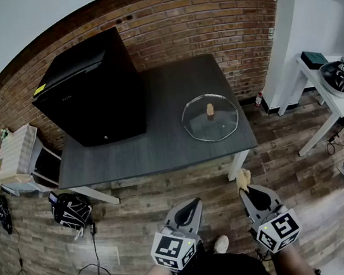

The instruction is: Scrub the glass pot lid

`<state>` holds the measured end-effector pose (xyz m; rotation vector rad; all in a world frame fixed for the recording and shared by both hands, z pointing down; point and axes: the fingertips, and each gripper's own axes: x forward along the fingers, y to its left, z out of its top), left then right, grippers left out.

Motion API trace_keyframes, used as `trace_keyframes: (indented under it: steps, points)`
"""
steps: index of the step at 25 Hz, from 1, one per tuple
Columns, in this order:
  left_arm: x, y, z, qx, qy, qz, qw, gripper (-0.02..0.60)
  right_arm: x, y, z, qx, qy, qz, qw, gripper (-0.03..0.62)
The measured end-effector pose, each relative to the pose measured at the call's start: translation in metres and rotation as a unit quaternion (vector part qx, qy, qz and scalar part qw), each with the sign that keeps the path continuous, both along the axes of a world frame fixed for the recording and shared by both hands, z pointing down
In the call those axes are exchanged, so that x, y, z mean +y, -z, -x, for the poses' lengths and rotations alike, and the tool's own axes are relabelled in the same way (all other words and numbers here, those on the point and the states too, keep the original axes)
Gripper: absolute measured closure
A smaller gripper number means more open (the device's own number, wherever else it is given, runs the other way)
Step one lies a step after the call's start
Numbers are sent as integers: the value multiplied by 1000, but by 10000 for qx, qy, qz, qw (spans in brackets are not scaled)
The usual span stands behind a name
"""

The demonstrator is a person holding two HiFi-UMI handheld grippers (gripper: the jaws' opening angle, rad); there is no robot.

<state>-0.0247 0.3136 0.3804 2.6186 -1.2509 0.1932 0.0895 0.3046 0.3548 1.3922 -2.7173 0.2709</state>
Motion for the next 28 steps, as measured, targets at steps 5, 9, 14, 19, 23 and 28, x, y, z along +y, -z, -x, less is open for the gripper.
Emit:
trace_keyframes:
  steps: [5, 9, 14, 19, 23, 28]
  points:
    - [-1, 1, -3, 6, -6, -3, 10000, 551, -1, 0, -3, 12, 1, -3, 10000, 553]
    - [-2, 1, -8, 12, -22, -21, 10000, 551, 0, -1, -7, -28, -12, -11, 10000, 553]
    - [-4, 2, -13, 20, -37, -21, 10000, 551, -2, 3, -12, -141, -8, -62, 9999, 551]
    - [-5, 2, -18, 25, -56, -8, 10000, 551, -3, 6, -17, -152, -20, -104, 9998, 551]
    - [-5, 8, -21, 105, -41, -14, 9999, 551, -4, 11, -21, -134, 20, -161, 9998, 551]
    - [-11, 10, -26, 49, -9, -45, 10000, 551, -10, 14, -25, -75, 100, -248, 9996, 551]
